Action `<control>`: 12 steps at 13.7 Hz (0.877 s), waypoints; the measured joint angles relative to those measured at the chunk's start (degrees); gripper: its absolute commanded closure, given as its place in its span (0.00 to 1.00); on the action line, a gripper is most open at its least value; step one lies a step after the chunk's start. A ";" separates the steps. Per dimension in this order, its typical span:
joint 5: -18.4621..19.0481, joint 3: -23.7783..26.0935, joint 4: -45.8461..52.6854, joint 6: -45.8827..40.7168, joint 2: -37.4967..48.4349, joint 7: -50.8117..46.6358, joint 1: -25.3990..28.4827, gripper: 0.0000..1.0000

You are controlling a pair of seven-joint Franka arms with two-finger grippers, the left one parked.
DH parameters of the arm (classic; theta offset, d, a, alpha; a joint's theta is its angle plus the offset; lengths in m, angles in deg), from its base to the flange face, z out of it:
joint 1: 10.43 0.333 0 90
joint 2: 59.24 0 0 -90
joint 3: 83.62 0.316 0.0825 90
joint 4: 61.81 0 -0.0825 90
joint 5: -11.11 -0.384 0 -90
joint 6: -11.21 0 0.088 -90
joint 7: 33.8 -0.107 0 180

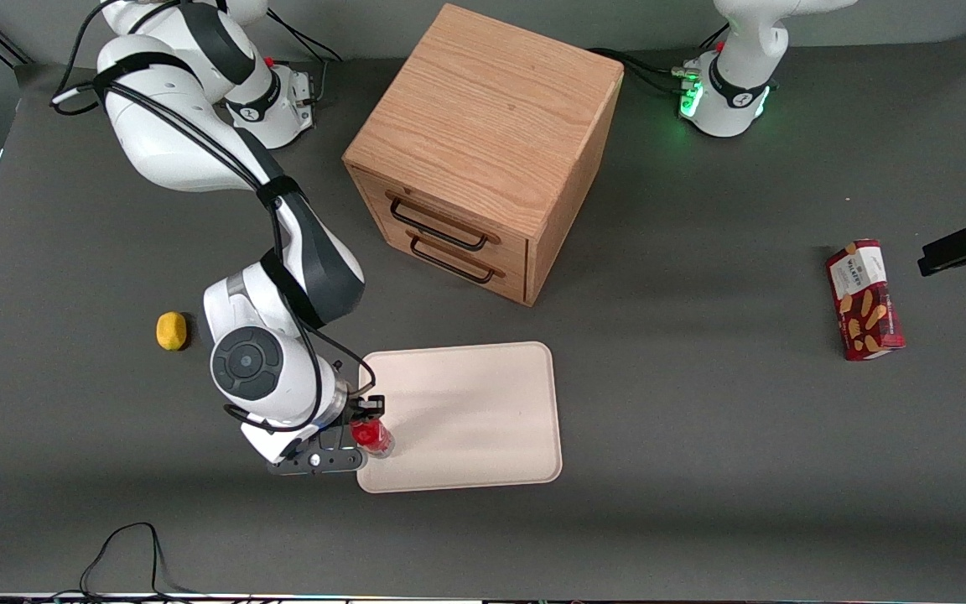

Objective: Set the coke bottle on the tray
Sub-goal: 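Lower the bottle upright onto the tray corner and open the gripper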

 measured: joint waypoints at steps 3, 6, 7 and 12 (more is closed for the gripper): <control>0.00 0.00 0.00 1.06 -0.41 0.02 0.02 1.00; 0.00 0.00 0.00 2.25 -1.06 0.03 0.02 1.00; 0.00 0.00 0.00 2.75 -1.31 0.03 0.02 1.00; 0.09 0.00 0.01 4.49 -1.92 0.03 0.02 0.33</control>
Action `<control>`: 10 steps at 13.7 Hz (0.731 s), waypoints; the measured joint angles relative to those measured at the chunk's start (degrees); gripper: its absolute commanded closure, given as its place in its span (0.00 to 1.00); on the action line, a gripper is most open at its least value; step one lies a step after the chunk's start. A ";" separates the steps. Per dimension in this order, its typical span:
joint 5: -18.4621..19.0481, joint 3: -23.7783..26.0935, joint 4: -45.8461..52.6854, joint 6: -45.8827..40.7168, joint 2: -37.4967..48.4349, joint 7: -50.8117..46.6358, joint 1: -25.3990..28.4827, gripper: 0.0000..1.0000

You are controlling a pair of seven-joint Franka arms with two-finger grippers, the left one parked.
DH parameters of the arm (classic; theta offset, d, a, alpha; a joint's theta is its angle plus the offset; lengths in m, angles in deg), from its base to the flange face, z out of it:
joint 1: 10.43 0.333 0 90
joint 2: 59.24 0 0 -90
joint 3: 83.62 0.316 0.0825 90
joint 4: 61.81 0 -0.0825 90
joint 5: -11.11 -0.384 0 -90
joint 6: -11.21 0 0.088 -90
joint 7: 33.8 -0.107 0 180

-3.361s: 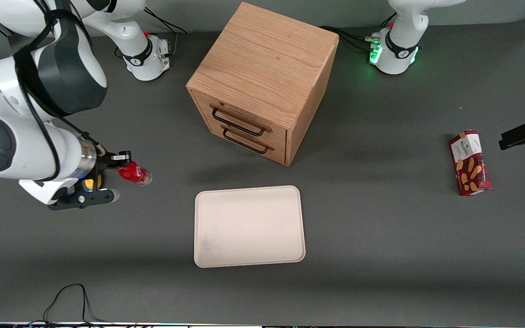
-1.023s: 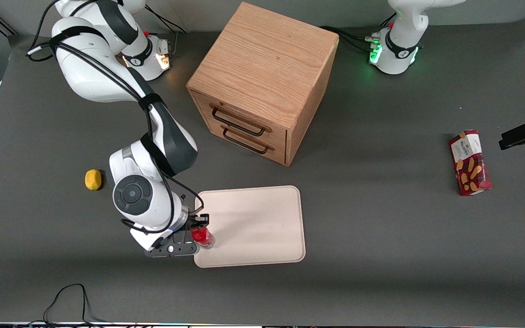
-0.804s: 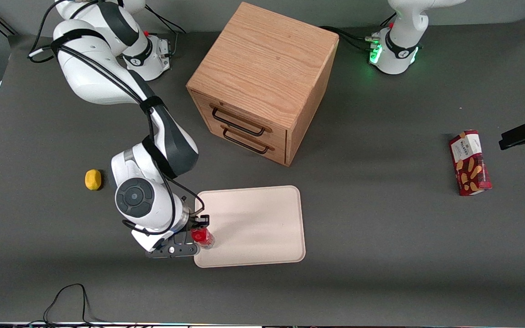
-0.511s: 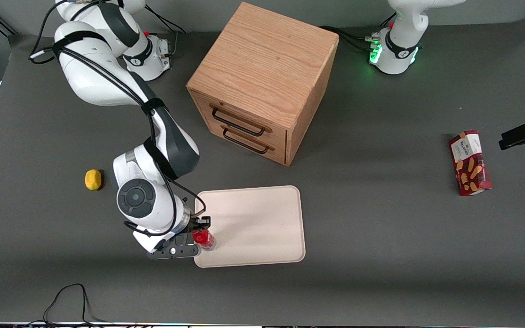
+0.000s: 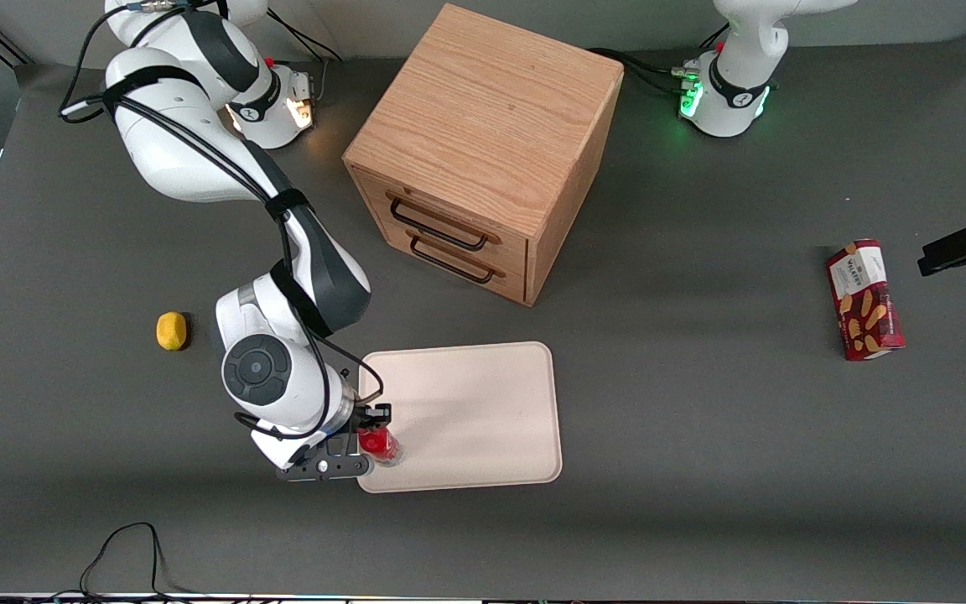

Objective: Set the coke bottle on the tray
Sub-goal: 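Lower the bottle upright onto the tray corner and open the gripper, then raise the right gripper away from the bottle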

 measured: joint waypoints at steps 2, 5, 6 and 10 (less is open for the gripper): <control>0.00 0.00 0.00 0.67 -0.12 0.00 0.00 0.14; 0.01 0.00 0.00 0.70 -0.22 0.00 0.02 0.00; 0.01 0.00 0.00 0.70 -0.27 -0.01 0.02 0.00; 0.01 0.00 0.01 0.73 -0.32 -0.01 0.03 0.00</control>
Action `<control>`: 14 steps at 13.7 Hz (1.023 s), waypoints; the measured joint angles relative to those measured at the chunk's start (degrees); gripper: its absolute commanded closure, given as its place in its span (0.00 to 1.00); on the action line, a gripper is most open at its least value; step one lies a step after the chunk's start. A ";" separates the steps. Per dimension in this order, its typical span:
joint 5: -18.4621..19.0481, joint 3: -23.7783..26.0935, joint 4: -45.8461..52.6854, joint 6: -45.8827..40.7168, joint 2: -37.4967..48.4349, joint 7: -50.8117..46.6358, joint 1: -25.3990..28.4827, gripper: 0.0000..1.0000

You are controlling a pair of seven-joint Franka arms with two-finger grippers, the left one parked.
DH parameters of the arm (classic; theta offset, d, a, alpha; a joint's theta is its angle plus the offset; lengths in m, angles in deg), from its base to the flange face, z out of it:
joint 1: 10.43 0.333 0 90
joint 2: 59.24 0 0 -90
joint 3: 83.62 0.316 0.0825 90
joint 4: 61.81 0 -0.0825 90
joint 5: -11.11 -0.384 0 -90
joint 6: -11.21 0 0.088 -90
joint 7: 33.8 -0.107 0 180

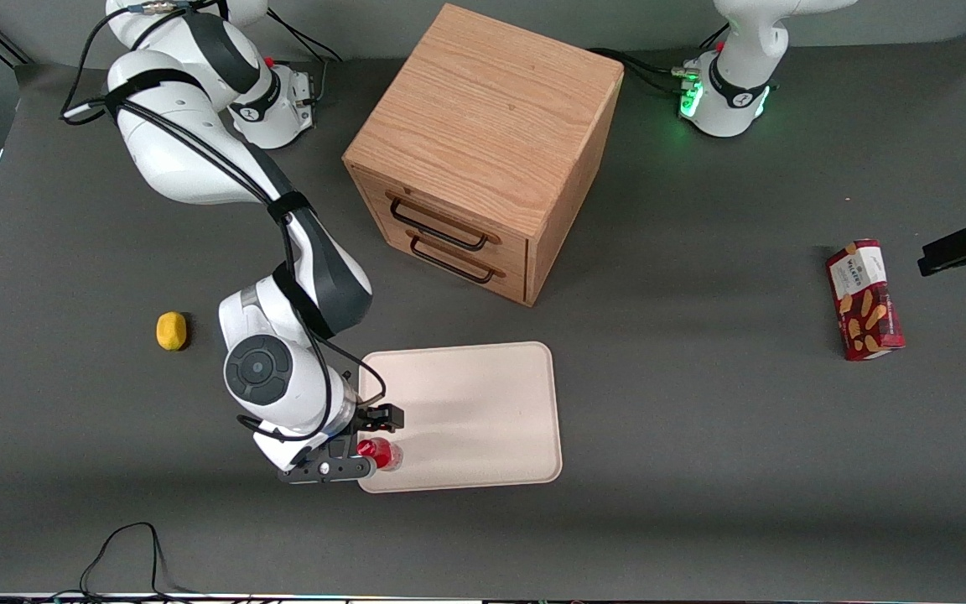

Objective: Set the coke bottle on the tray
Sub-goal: 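Raise the right gripper away from the bottle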

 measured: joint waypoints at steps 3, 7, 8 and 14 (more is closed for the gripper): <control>0.00 0.00 0.48 -0.21 0.04 -0.02 -0.03 0.00; 0.00 0.00 1.47 -9.12 1.30 0.18 -2.09 0.00; -0.08 0.07 1.56 -12.58 2.18 0.75 -2.83 0.00; -5.72 -0.57 -7.10 -21.65 13.76 5.02 -8.47 0.00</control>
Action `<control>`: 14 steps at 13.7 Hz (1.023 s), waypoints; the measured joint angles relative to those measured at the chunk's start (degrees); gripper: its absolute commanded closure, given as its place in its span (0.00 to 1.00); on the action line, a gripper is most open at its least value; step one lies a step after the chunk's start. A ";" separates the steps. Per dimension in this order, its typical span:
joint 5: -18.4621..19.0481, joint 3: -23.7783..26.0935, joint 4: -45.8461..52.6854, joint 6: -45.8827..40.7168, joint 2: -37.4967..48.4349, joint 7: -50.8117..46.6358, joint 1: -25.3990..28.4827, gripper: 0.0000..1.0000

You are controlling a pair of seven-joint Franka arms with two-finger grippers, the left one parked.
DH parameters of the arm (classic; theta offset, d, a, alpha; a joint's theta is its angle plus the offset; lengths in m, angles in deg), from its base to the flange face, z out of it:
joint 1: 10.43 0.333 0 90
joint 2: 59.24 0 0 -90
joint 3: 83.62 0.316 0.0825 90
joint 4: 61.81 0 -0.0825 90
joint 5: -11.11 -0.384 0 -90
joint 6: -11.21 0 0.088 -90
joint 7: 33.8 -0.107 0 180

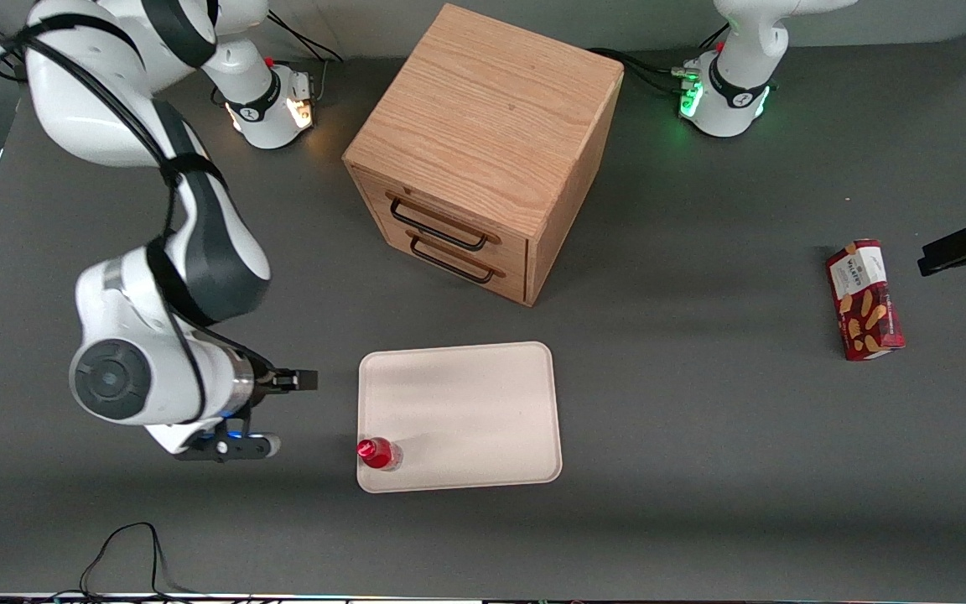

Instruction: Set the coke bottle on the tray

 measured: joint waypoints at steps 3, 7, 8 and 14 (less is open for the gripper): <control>-5.23 -7.42 -13.67 0.33 12.04 5.58 0.36 0.00; -6.55 -18.16 -30.55 1.44 27.96 11.54 4.19 0.00; -6.56 -19.58 -33.72 1.64 31.25 11.58 5.26 0.00; -6.56 -25.56 -41.39 1.44 41.74 11.78 10.70 0.00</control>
